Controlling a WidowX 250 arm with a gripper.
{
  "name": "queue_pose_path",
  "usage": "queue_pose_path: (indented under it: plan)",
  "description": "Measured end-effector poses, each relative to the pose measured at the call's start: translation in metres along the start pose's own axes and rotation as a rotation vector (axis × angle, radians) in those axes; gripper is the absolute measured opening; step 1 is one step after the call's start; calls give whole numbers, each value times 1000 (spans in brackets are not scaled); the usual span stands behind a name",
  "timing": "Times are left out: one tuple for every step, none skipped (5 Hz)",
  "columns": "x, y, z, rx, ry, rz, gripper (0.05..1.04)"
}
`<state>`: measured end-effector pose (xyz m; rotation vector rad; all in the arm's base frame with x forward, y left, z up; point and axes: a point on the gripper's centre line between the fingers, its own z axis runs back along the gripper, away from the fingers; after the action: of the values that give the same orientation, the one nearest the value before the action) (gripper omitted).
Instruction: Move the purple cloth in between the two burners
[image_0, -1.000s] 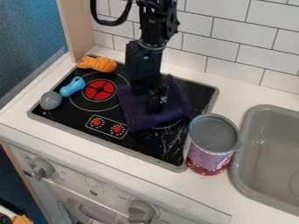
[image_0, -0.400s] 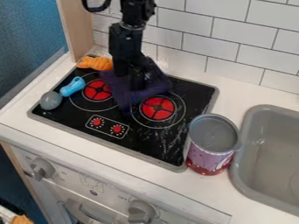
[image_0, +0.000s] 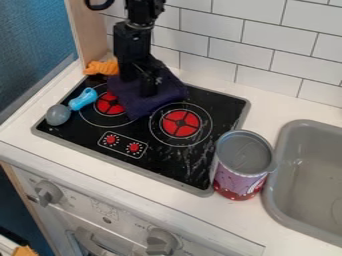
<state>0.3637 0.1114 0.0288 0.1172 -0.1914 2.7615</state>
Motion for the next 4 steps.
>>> queue_pose_path:
  plan:
    - [2, 2, 0, 7, -3, 4, 999]
    - [7, 6, 7, 19, 11, 11, 1001]
    - [13, 6, 32, 14, 69, 43, 1000]
    - [21, 2, 55, -23, 110, 74, 1000]
